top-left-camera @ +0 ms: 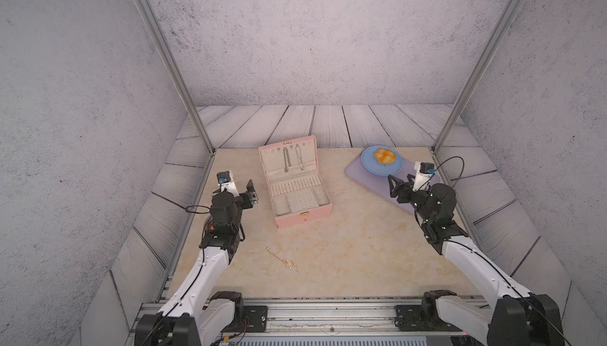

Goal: Put jewelry chain into jewelry box
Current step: Pick up the necklace from the center of the board.

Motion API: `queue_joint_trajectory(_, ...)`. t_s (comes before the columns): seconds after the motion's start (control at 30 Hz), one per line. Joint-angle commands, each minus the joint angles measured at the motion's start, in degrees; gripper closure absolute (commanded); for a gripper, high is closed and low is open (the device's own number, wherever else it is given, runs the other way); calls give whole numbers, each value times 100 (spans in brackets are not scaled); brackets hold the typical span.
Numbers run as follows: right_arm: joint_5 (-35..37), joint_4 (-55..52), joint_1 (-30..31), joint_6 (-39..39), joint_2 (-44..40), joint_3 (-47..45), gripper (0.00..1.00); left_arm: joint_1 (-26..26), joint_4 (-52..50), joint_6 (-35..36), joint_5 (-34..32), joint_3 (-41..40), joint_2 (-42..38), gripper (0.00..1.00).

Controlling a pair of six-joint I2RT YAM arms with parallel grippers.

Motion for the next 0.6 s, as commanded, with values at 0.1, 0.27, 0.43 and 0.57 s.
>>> queue_joint_trajectory(0.1, -382, -2258, 2682, -191, 1010, 665, 28, -727, -2897, -1613, -105, 226, -1227, 11)
queue_joint_trajectory(0.27, 335, -2617, 4433, -604, 2338, 1393, 37, -892, -3985, -2255, 568, 282, -1623, 12)
queue_joint_trajectory(0.43, 562, -2747, 5151, -993, 3443, 2093, 46, -936, -4507, -2179, 738, 128, -2057, 12)
queue_joint_trajectory(0.57, 657, -2932, 5402, -1117, 4189, 2629, 52, -947, -4593, -2224, 841, -106, -2339, 12)
